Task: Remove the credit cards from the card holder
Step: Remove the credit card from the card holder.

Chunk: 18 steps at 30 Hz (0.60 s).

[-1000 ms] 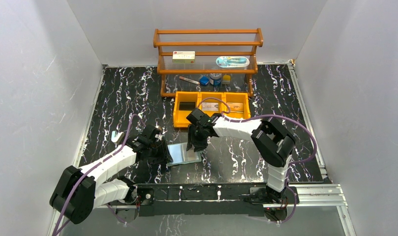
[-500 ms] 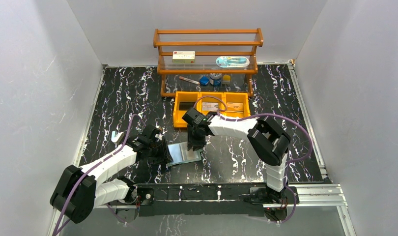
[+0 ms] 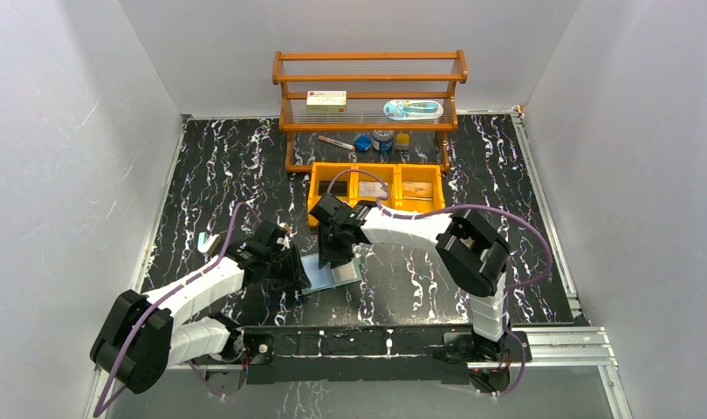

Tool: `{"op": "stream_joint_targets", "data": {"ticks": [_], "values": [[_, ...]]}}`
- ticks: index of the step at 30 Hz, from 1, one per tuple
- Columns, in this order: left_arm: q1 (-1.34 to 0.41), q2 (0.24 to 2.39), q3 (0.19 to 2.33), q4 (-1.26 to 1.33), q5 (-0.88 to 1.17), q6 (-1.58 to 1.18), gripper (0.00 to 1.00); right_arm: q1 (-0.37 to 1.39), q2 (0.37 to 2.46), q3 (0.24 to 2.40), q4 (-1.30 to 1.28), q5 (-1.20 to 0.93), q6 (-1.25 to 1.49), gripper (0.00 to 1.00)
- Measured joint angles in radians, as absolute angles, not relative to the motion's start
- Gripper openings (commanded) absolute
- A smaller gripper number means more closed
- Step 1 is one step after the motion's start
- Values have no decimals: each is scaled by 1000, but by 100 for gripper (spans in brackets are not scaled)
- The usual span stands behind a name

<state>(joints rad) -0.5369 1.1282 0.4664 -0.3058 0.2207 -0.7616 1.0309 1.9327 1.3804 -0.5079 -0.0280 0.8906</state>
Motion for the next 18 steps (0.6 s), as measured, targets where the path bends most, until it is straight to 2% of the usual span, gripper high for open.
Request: {"op": "stream_joint_targets", "data": {"ticks": [6, 11, 18], "values": [[-537, 1128, 470, -310, 218, -760, 40, 1027, 1933, 1380, -582, 80, 886, 56], [-537, 1122, 473, -318, 210, -761, 42, 1027, 1932, 1380, -655, 158, 873, 68], [-537, 1123, 493, -322, 198, -758, 42, 1024, 1945, 1416, -712, 166, 831, 69]]}}
